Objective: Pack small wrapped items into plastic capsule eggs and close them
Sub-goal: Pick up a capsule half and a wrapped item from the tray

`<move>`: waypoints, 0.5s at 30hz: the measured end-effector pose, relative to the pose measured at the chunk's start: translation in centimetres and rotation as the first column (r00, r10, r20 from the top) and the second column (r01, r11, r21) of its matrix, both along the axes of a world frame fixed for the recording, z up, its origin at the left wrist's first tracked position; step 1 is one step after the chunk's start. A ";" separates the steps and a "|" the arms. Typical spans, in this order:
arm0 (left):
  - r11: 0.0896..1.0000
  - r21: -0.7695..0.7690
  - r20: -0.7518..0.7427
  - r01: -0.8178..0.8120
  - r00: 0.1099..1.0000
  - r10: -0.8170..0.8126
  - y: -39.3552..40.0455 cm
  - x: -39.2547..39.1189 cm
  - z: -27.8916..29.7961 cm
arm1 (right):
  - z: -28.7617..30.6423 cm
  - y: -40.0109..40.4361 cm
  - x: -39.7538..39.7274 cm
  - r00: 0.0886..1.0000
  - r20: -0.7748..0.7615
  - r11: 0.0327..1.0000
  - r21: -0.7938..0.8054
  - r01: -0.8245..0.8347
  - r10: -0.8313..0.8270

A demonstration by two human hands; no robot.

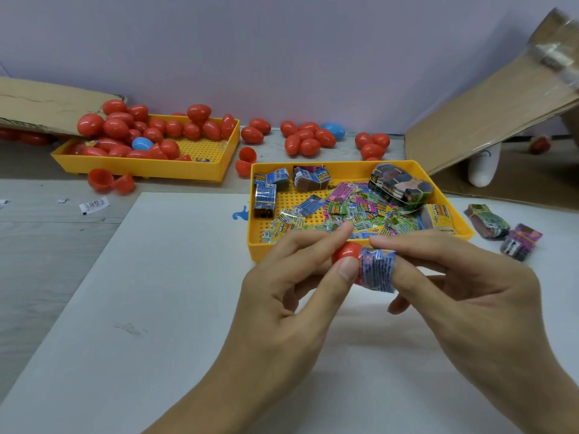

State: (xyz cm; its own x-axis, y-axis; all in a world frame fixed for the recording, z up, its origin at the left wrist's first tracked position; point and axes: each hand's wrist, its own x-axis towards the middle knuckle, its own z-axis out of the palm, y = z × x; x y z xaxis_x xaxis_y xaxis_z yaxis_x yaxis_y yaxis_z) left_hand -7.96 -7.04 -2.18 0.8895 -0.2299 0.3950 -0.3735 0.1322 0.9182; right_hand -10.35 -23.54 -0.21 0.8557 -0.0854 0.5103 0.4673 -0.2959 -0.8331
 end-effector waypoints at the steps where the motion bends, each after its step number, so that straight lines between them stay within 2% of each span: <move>1: 1.000 -0.013 -0.013 0.002 1.000 -0.002 0.0 0.0 0.0 | 0.0 0.0 0.0 1.000 0.002 1.000 -0.003 -0.002 0.002; 4: 0.996 -0.089 -0.080 0.014 0.997 -0.021 0.2 0.2 0.0 | 0.0 0.0 0.0 1.000 0.013 1.000 -0.020 -0.009 0.009; 7: 0.980 -0.186 -0.184 0.077 0.977 -0.111 0.4 0.5 -0.1 | 0.0 0.1 0.0 1.000 0.012 0.999 -0.029 -0.026 0.026; 10: 0.977 -0.195 -0.212 0.092 0.968 -0.133 0.4 0.4 -0.2 | 0.1 -0.2 0.1 0.999 0.004 0.998 -0.056 -0.042 0.042; 15: 0.985 -0.151 -0.189 0.080 0.976 -0.108 0.4 0.4 0.0 | 0.0 -0.8 0.4 0.999 0.043 0.989 -0.146 0.022 -0.015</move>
